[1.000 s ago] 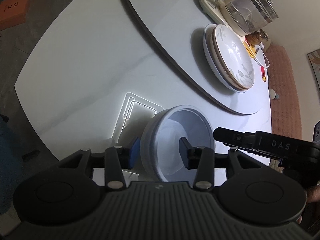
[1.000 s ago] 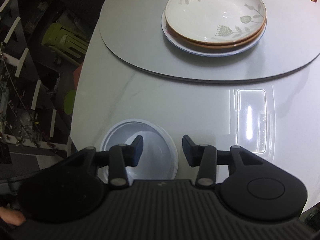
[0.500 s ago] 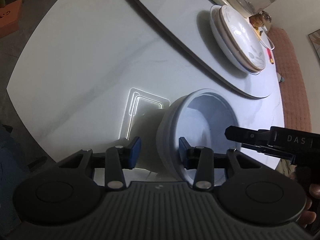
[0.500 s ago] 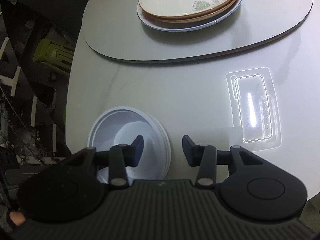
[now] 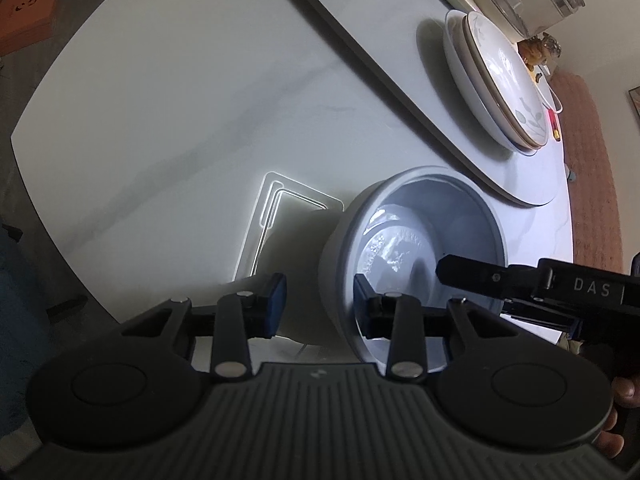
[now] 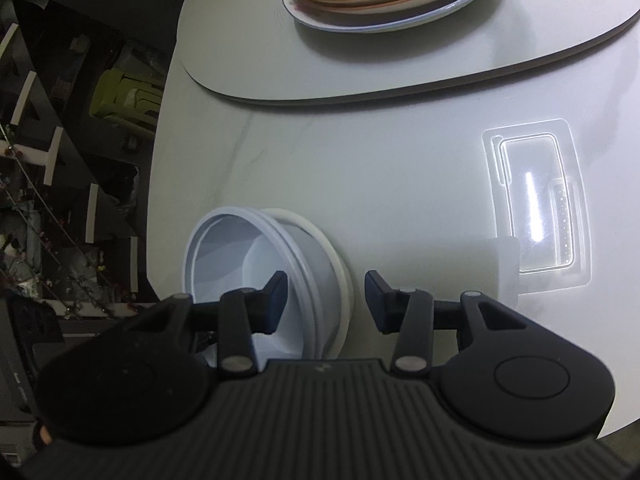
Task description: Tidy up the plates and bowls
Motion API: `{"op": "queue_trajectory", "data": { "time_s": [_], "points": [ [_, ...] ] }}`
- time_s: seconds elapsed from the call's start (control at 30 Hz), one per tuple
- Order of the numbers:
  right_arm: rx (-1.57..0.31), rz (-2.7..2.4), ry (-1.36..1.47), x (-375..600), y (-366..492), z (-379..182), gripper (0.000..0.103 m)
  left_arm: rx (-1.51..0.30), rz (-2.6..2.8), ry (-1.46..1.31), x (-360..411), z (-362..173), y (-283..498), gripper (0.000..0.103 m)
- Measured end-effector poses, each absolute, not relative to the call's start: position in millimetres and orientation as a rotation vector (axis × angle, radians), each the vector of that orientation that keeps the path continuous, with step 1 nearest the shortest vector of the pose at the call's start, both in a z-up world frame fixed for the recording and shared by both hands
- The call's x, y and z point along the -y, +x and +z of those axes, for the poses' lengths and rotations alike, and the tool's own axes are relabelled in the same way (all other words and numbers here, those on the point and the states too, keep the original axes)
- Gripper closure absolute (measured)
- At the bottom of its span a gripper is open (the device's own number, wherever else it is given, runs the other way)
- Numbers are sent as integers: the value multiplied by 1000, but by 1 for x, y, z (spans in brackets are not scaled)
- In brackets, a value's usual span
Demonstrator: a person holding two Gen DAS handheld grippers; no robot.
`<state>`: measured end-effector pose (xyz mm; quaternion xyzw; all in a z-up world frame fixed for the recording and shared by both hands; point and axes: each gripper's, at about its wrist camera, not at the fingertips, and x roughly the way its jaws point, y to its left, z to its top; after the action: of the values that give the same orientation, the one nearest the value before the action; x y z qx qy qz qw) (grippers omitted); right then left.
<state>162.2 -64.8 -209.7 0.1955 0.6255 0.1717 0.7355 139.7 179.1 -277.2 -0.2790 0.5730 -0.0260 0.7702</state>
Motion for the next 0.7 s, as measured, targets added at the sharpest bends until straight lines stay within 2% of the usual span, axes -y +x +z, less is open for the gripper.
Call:
{"op": "queue_trajectory", "data": {
  "time_s": [0.33,0.4,0.47,0.7],
  "points": [
    [-1366,418,430,65,164,-222,67,-1219,-58,-626,-173,-277,138,63],
    [-1369,429,437,66,165,-222,75,-1220,-79,-644,-170,-277,138,64],
    [-1376,435,423,67,164,-221,78,-1221,-80,-612,-163,-274,139,64],
    [-1368,422,440,86,159,-216,78,-1222,-104,-597,-147,-266,135,65]
  ]
}}
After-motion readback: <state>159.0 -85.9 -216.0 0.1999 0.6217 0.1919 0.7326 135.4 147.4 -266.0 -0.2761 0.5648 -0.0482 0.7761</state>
